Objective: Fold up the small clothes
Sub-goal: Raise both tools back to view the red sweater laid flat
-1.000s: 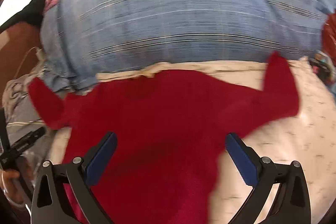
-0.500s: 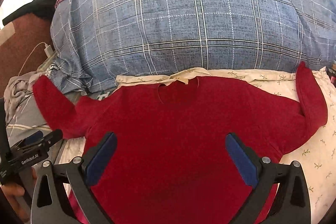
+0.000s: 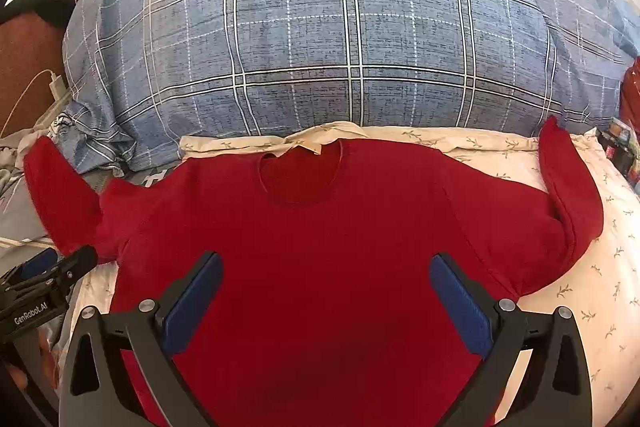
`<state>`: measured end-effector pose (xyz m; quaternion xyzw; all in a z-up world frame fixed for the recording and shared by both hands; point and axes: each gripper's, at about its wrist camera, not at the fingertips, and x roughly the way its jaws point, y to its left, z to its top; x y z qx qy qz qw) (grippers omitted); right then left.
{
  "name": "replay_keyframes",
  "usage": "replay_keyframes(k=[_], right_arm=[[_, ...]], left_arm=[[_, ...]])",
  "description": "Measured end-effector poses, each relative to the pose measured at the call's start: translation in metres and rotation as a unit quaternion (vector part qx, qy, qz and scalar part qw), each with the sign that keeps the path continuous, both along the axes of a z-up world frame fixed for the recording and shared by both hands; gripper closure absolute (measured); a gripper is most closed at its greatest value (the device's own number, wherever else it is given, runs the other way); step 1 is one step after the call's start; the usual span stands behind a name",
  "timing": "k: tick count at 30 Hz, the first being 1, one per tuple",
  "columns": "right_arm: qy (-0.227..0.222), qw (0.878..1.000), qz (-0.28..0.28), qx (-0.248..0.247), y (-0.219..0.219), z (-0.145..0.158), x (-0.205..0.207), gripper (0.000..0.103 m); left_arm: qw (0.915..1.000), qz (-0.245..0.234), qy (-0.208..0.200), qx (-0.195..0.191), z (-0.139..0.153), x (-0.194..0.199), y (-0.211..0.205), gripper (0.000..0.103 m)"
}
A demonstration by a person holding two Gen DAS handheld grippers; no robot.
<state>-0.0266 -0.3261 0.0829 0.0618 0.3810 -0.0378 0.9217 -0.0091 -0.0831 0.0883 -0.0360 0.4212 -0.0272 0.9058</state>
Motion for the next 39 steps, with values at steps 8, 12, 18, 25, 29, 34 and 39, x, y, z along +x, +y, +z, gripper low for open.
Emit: replay_keyframes(k=[8, 12, 18, 25, 29, 34, 39], right_arm=[[0.015, 1.000, -0.008, -0.009, 0.002, -0.008, 0.007, 0.000], [0.017, 1.000, -0.007, -0.003, 0.005, -0.010, 0.009, 0.000], [0.017, 1.000, -0.007, -0.008, 0.010, -0.011, 0.013, 0.000], [0.018, 1.000, -0.002, 0.012, 0.012, -0.017, 0.016, 0.001], [0.015, 1.000, 0.000, 0.015, 0.014, -0.018, 0.017, 0.001], [0.015, 1.000, 0.006, 0.005, 0.019, -0.017, 0.020, 0.001], [0.016, 1.000, 0.015, -0.002, 0.025, -0.020, 0.021, 0.001]], left_arm=[[1.0000, -0.002, 0.000, 0.004, 0.000, 0.003, -0.008, 0.000], [1.0000, 0.001, 0.003, 0.004, -0.002, 0.006, -0.007, 0.000], [0.9999, 0.005, 0.008, 0.003, -0.005, 0.009, -0.007, 0.000], [0.9999, 0.008, 0.011, 0.006, -0.008, 0.013, -0.005, 0.000], [0.9998, 0.012, 0.013, 0.006, -0.010, 0.015, -0.003, 0.000], [0.9997, 0.017, 0.013, 0.012, -0.013, 0.019, 0.001, 0.000], [0.9995, 0.024, 0.014, 0.013, -0.014, 0.021, 0.006, 0.000]])
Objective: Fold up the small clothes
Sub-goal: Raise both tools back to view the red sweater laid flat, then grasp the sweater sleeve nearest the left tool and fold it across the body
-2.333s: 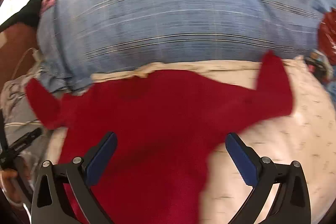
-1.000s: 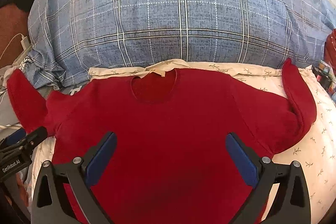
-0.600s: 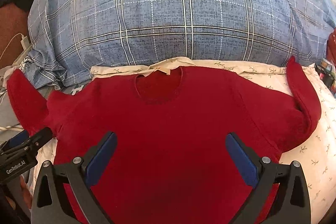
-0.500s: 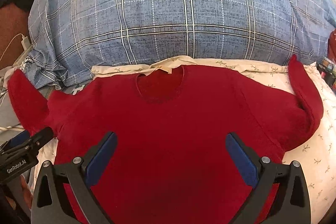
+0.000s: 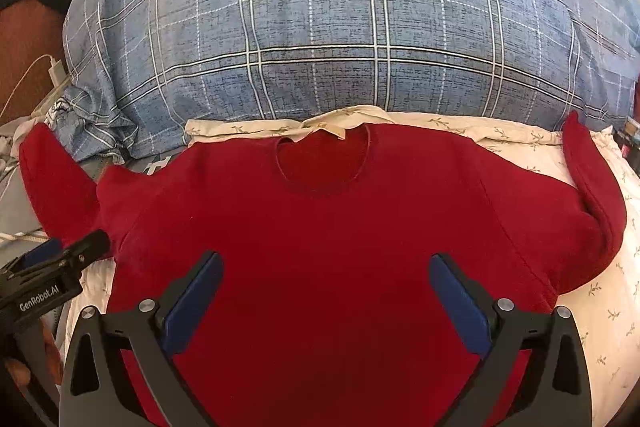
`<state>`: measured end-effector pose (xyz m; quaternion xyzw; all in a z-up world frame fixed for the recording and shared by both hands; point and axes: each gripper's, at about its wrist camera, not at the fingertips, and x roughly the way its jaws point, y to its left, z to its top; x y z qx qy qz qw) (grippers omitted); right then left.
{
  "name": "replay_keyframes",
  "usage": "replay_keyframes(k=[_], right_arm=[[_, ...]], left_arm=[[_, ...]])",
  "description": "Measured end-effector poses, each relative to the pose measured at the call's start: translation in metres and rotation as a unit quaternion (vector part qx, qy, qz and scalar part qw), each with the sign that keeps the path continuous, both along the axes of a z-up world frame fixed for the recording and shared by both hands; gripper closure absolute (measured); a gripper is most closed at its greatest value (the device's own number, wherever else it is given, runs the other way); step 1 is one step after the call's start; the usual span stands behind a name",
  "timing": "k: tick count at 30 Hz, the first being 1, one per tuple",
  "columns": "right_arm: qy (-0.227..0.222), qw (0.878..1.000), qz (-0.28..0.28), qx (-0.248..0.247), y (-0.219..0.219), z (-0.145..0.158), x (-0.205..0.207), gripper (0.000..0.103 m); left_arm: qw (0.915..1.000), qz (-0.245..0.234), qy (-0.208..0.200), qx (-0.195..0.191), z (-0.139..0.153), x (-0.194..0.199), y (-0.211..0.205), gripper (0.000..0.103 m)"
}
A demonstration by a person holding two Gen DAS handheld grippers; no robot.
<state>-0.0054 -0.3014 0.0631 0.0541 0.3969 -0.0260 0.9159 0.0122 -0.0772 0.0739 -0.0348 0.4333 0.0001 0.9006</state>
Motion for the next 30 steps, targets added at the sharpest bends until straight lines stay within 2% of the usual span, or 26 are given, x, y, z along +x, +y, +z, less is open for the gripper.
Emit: replay_keyframes(k=[16, 21, 26, 30], right_arm=[[0.008, 1.000, -0.004, -0.007, 0.004, -0.003, 0.002, 0.001], [0.010, 1.000, 0.005, -0.009, 0.008, -0.003, 0.002, 0.001], [0.012, 1.000, 0.006, -0.007, 0.008, -0.004, 0.003, 0.001], [0.021, 1.000, 0.005, 0.001, 0.008, -0.009, 0.005, 0.001]], left_arm=[[1.0000, 0.006, 0.000, 0.004, 0.001, 0.003, 0.008, 0.000], [0.9998, 0.017, -0.005, 0.012, 0.008, 0.007, 0.025, 0.000], [0.9952, 0.084, -0.035, 0.036, 0.029, 0.019, 0.077, 0.000], [0.9797, 0.168, -0.063, 0.088, 0.042, 0.038, 0.127, 0.000]])
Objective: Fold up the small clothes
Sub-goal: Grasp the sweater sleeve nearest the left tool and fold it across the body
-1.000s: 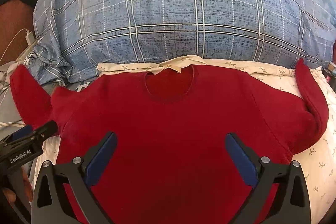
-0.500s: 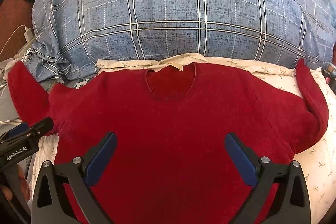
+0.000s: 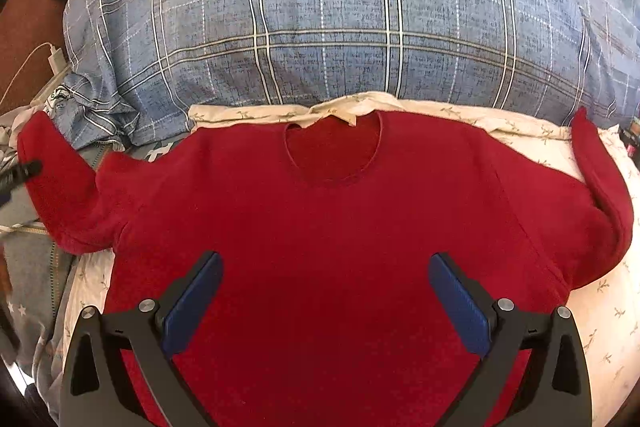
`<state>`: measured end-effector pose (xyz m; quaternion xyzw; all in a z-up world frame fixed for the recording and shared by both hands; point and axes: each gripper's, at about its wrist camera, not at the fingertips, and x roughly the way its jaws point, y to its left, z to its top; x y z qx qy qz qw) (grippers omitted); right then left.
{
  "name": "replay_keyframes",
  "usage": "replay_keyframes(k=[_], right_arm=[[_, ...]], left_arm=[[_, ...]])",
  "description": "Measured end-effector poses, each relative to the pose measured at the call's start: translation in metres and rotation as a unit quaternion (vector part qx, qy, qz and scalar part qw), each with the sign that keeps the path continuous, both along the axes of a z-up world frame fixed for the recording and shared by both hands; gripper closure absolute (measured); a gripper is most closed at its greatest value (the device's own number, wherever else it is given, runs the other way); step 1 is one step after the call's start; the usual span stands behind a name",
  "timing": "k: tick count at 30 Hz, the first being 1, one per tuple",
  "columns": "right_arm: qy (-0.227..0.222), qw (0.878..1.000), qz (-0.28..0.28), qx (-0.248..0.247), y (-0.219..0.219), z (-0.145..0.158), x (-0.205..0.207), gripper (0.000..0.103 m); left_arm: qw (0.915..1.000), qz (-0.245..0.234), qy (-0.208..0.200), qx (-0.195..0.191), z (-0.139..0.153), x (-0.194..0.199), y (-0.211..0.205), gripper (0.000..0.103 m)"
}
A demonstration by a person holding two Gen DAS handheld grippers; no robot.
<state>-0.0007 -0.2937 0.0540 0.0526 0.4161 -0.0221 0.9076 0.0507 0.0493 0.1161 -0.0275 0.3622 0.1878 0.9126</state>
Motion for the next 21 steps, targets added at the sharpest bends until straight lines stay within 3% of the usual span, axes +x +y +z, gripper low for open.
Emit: replay_keyframes(k=[3, 5, 7, 9, 10, 11, 12, 13, 15, 18, 21], right_arm=[[0.010, 1.000, 0.006, 0.004, 0.003, -0.005, 0.002, 0.001], [0.014, 1.000, 0.010, 0.003, 0.005, -0.007, 0.002, 0.001], [0.015, 1.000, 0.013, -0.001, 0.008, -0.007, 0.002, 0.001], [0.014, 1.000, 0.014, -0.004, 0.009, -0.006, 0.002, 0.001], [0.013, 1.000, 0.014, -0.003, 0.009, -0.005, 0.002, 0.001], [0.011, 1.000, 0.013, -0.002, 0.008, -0.004, 0.002, 0.001], [0.010, 1.000, 0.012, 0.000, 0.007, -0.003, 0.001, 0.001], [0.008, 1.000, 0.012, 0.002, 0.006, -0.002, 0.001, 0.001], [0.005, 1.000, 0.009, 0.004, 0.003, 0.000, -0.002, 0.001], [0.003, 1.000, 0.004, 0.009, -0.003, 0.001, -0.004, 0.001], [0.002, 1.000, -0.013, 0.018, -0.016, 0.002, -0.007, 0.001]], left_arm=[[0.9992, 0.038, 0.007, 0.005, -0.004, 0.020, 0.032, 0.000], [0.9985, 0.053, 0.013, 0.000, -0.009, 0.031, 0.049, 0.007], [0.9981, 0.051, 0.004, 0.035, -0.009, 0.039, 0.050, 0.013], [0.9982, 0.039, 0.012, 0.044, -0.010, 0.048, 0.050, 0.017], [0.9987, 0.026, 0.008, 0.043, -0.010, 0.050, 0.049, 0.035], [0.9988, 0.021, 0.006, 0.044, -0.010, 0.052, 0.050, 0.068], [0.9991, 0.013, 0.008, 0.039, -0.010, 0.053, 0.050, 0.088], [0.9998, 0.000, 0.016, 0.012, -0.011, 0.054, 0.052, 0.096], [0.9992, -0.017, 0.013, -0.033, -0.007, 0.049, 0.051, 0.096], [0.9971, -0.064, -0.010, -0.039, 0.009, 0.029, 0.021, 0.096], [0.9877, -0.139, -0.030, -0.065, 0.032, 0.017, -0.020, 0.097]])
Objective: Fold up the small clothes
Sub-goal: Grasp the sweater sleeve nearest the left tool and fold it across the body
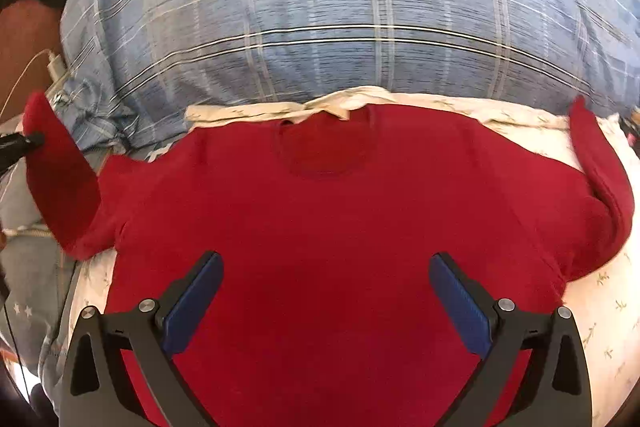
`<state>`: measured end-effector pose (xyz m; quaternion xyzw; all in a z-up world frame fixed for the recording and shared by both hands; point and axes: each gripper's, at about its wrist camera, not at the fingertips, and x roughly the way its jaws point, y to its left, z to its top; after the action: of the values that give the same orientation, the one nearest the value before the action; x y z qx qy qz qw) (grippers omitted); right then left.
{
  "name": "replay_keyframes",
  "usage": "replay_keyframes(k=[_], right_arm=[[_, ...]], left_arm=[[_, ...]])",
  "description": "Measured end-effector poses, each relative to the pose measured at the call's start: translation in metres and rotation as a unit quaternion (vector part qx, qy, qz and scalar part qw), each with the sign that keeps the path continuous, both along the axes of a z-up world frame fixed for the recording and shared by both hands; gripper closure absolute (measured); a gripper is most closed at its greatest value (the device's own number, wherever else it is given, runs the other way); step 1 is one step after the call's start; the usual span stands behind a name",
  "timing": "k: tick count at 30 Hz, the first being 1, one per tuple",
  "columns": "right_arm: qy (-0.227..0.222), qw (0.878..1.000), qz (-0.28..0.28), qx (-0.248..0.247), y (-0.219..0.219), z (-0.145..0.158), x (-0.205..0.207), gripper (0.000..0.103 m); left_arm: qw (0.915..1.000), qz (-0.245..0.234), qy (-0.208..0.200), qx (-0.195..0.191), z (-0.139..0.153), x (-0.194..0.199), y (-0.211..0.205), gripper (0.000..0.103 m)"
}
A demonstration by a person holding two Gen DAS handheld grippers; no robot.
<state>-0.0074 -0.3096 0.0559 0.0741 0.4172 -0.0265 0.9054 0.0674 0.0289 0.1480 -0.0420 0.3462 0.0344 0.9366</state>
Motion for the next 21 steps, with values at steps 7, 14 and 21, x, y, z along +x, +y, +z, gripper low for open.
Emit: replay_keyframes(k=[7, 14, 21], right_arm=[[-0.005, 0.999, -0.037, 0.019, -0.039, 0.005, -0.014, 0.001], [-0.009, 0.994, -0.106, 0.031, -0.100, 0.005, -0.037, 0.001], [-0.011, 0.987, -0.146, 0.068, -0.146, 0.003, -0.052, 0.001]], left_arm=[[0.9845, -0.166, -0.026, -0.051, 0.032, -0.023, -0.139, 0.097], [0.9612, -0.261, 0.033, -0.083, -0.019, -0.026, -0.261, 0.096], [0.9465, -0.295, 0.107, -0.077, -0.077, -0.029, -0.302, 0.071]])
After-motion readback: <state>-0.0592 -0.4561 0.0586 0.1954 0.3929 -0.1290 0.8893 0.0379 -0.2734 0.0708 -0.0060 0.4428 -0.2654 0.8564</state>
